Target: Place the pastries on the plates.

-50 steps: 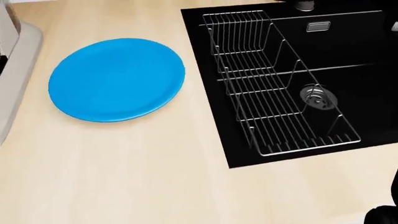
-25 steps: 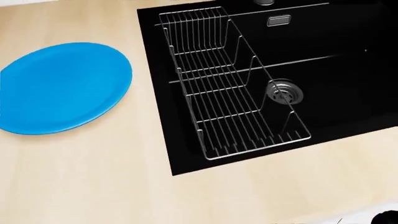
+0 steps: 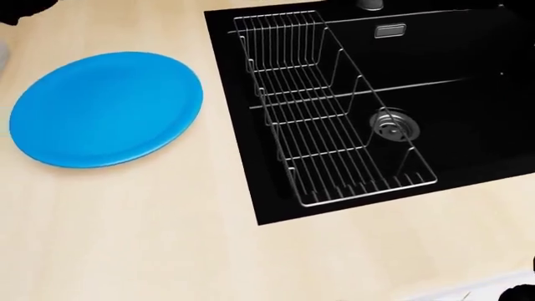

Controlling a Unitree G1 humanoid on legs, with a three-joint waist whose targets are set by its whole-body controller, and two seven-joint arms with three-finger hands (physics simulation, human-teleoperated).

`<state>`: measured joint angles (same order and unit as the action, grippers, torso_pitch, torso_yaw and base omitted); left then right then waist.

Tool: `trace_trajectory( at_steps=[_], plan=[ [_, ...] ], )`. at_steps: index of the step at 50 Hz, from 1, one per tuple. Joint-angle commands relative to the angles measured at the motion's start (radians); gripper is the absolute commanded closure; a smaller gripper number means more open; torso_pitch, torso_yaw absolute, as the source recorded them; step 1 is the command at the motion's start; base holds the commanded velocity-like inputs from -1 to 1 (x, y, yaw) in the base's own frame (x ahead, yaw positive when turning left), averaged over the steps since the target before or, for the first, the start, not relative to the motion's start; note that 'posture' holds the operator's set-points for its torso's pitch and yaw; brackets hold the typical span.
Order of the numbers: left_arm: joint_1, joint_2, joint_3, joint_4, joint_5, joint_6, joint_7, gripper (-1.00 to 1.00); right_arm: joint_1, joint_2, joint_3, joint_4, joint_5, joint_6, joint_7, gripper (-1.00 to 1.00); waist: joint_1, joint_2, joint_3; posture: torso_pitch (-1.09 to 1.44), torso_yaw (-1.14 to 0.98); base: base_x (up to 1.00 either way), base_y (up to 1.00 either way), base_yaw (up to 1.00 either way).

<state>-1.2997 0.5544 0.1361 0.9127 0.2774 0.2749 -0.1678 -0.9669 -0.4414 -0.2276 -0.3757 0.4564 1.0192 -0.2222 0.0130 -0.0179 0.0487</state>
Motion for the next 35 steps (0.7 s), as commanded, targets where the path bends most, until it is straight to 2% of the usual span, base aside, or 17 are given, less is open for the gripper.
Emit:
trace_trajectory(
  at_steps=[1,14,22,35],
  plan=[
    [-0.044,0.008,0.006,-0.008,0.011,-0.07,0.006,1.0,-0.028,-0.012,-0.014,-0.019,-0.007,-0.029,0.0,-1.0,-0.001,0.005,-0.031,0.0,0.0,0.0,0.0,0.0],
    [-0.048,-0.031,-0.009,0.131,0.053,-0.164,0.024,1.0,-0.012,-0.007,-0.02,-0.04,-0.005,-0.022,-0.003,-1.0,-0.003,0.005,-0.037,0.0,0.0,0.0,0.0,0.0],
    [-0.074,-0.077,-0.022,0.25,0.075,-0.237,0.073,1.0,-0.004,-0.01,-0.024,-0.044,-0.002,-0.021,-0.004,-1.0,-0.002,0.002,-0.04,0.0,0.0,0.0,0.0,0.0],
    [-0.052,-0.115,-0.027,0.323,0.113,-0.27,0.16,1.0,-0.02,-0.026,-0.029,-0.037,0.008,-0.015,-0.003,-1.0,-0.006,0.001,-0.043,0.0,0.0,0.0,0.0,0.0]
  ],
)
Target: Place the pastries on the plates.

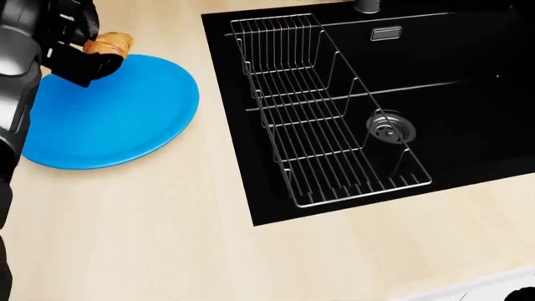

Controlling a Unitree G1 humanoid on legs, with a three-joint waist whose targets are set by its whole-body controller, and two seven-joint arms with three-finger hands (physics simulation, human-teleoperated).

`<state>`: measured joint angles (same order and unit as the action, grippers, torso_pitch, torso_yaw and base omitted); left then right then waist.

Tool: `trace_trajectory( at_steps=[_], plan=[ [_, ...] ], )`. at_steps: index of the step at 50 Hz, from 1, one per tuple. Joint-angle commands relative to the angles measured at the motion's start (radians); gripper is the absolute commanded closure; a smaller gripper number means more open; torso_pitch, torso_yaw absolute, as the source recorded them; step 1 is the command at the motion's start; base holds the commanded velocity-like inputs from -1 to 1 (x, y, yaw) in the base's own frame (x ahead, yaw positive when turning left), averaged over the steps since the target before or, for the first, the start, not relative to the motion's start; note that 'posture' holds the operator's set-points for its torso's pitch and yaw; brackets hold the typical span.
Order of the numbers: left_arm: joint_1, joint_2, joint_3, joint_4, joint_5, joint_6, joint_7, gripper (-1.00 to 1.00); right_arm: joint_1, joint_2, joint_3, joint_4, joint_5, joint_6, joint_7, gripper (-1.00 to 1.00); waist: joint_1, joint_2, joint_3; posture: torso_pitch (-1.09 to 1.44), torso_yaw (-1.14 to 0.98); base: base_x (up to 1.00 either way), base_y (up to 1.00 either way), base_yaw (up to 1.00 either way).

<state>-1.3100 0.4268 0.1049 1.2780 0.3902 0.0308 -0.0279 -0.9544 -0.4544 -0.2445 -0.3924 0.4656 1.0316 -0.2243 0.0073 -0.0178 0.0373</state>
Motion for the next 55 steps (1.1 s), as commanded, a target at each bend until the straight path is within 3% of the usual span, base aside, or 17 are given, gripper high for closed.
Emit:
trace_trajectory(
  at_steps=[1,19,21,23,24,25,27,28,30,46,55],
  plan=[
    [-0.036,0.011,0.003,-0.04,0.004,-0.027,0.026,1.0,-0.031,-0.014,-0.012,-0.019,-0.002,-0.028,-0.001,-1.0,0.0,0.001,-0.032,0.0,0.0,0.0,0.0,0.0],
    [0.02,0.02,0.006,-0.034,0.024,-0.007,0.053,1.0,-0.017,-0.007,-0.01,-0.031,-0.003,-0.03,-0.005,-1.0,0.001,0.003,-0.034,0.0,0.0,0.0,0.0,0.0],
    [0.021,0.019,0.008,-0.034,0.022,-0.007,0.049,0.75,-0.016,-0.006,-0.012,-0.034,-0.001,-0.027,-0.006,-1.0,0.001,0.003,-0.035,0.0,0.0,0.0,0.0,0.0],
    [0.021,0.019,0.008,-0.033,0.022,-0.005,0.049,0.36,-0.014,-0.007,-0.013,-0.037,0.0,-0.026,-0.006,-1.0,0.001,0.002,-0.035,0.0,0.0,0.0,0.0,0.0],
    [0.02,0.019,0.008,-0.033,0.022,-0.004,0.047,0.29,-0.013,-0.007,-0.013,-0.039,0.001,-0.025,-0.007,-1.0,0.001,0.002,-0.035,0.0,0.0,0.0,0.0,0.0],
    [0.02,0.019,0.008,-0.032,0.021,-0.004,0.047,-0.1,-0.012,-0.008,-0.015,-0.04,0.002,-0.024,-0.007,-1.0,0.001,0.002,-0.035,0.0,0.0,0.0,0.0,0.0],
    [0.019,0.018,0.009,-0.032,0.019,-0.003,0.04,-0.34,-0.011,-0.008,-0.017,-0.043,0.006,-0.021,-0.008,-1.0,0.001,0.002,-0.035,0.0,0.0,0.0,0.0,0.0],
    [0.018,0.017,0.008,-0.033,0.019,-0.003,0.038,-0.65,-0.009,-0.009,-0.017,-0.043,0.006,-0.022,-0.009,-1.0,0.002,0.002,-0.035,0.0,0.0,0.0,0.0,0.0],
    [0.016,0.019,0.009,-0.034,0.017,0.001,0.035,-1.0,-0.011,-0.009,-0.016,-0.042,0.007,-0.022,-0.01,-1.0,0.002,0.002,-0.035,0.0,0.0,0.0,0.0,0.0],
    [-0.055,0.04,0.004,-0.065,0.038,0.026,0.026,-1.0,-0.031,-0.012,-0.01,-0.015,0.009,-0.035,-0.01,-1.0,0.001,0.002,-0.033,0.0,0.0,0.0,0.0,0.0],
    [-0.125,0.058,0.017,-0.193,-0.006,0.083,-0.035,-1.0,-0.031,-0.014,-0.014,-0.018,0.013,-0.034,-0.01,-1.0,0.0,0.001,-0.029,0.0,0.0,0.0,0.0,0.0]
  ],
)
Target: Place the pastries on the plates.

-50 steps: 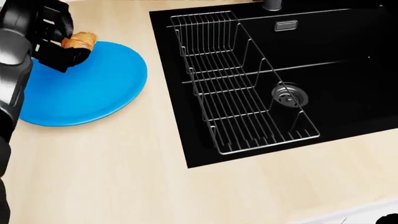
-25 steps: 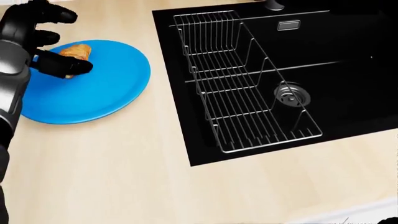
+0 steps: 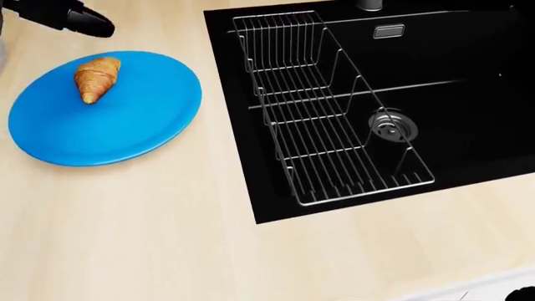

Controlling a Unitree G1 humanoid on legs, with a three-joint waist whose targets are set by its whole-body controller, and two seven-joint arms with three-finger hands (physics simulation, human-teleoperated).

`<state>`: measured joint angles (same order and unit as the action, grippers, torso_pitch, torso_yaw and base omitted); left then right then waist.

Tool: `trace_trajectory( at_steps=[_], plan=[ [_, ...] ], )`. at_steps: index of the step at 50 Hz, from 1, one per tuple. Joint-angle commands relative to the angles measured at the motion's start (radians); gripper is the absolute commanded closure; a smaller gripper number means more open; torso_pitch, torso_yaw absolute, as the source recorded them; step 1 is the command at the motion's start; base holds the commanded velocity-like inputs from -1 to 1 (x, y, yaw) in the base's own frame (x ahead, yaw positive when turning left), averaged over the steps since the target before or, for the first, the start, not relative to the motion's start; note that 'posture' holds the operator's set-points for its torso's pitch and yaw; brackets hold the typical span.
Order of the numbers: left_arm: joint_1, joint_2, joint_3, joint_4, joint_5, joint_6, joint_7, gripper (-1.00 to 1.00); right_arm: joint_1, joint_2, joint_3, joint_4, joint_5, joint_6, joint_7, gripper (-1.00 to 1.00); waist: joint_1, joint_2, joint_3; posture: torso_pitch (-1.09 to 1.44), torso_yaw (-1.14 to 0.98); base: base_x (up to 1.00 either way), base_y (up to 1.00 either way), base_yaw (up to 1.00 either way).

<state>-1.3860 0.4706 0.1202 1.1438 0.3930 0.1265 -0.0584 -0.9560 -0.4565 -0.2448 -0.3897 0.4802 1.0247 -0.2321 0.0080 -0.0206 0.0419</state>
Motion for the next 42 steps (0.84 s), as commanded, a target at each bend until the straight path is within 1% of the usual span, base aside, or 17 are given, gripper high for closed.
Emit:
trace_trajectory(
  at_steps=[1,8,9,10,15,19,27,32,39,42],
  plan=[
    [-0.056,0.019,0.002,-0.088,-0.012,-0.003,-0.014,-1.0,-0.028,-0.013,-0.014,-0.023,-0.001,-0.027,-0.002,-1.0,0.0,0.004,-0.032,0.0,0.0,0.0,0.0,0.0],
    [-0.045,0.034,0.013,-0.315,-0.047,0.103,-0.092,-1.0,-0.027,-0.013,-0.014,-0.032,0.004,-0.024,-0.009,-1.0,-0.001,0.006,-0.025,0.0,0.0,0.0,0.0,0.0],
    [-0.039,0.033,0.025,-0.354,-0.067,0.115,-0.106,-1.0,-0.026,-0.015,-0.015,-0.036,0.005,-0.021,-0.009,-1.0,-0.001,0.007,-0.024,0.0,0.0,0.0,0.0,0.0],
    [-0.032,0.037,0.021,-0.382,-0.066,0.137,-0.113,-1.0,-0.026,-0.016,-0.016,-0.038,0.007,-0.018,-0.01,-1.0,-0.001,0.007,-0.024,0.0,0.0,0.0,0.0,0.0],
    [0.031,0.049,0.042,-0.62,-0.118,0.264,-0.189,-1.0,-0.026,-0.022,-0.016,-0.045,0.008,-0.015,-0.012,-1.0,-0.002,0.01,-0.019,0.0,0.0,0.0,0.0,0.0],
    [0.077,0.062,0.053,-0.78,-0.142,0.362,-0.212,-1.0,-0.038,-0.025,-0.017,-0.043,0.01,-0.013,-0.013,-1.0,-0.003,0.012,-0.016,0.0,0.0,0.0,0.0,0.0],
    [0.135,0.085,0.059,-1.004,-0.152,0.513,-0.256,-1.0,-0.066,-0.038,-0.023,-0.034,0.021,-0.009,-0.02,-1.0,-0.002,0.013,-0.011,0.0,0.0,0.0,0.0,0.0],
    [0.15,0.101,0.064,-1.088,-0.151,0.574,-0.276,-1.0,-0.085,-0.047,-0.019,-0.02,0.025,-0.014,-0.022,-1.0,-0.003,0.012,-0.006,0.0,0.0,0.0,0.0,0.0],
    [0.133,0.109,0.06,-1.122,-0.144,0.607,-0.287,-1.0,-0.101,-0.062,-0.026,-0.018,0.036,-0.006,-0.026,-1.0,0.0,0.011,-0.004,0.0,0.0,0.0,0.0,0.0],
    [0.143,0.113,0.062,-1.162,-0.138,0.631,-0.297,-1.0,-0.108,-0.07,-0.029,-0.021,0.045,0.0,-0.029,-1.0,0.001,0.01,-0.003,0.0,0.0,0.0,0.0,0.0]
  ],
)
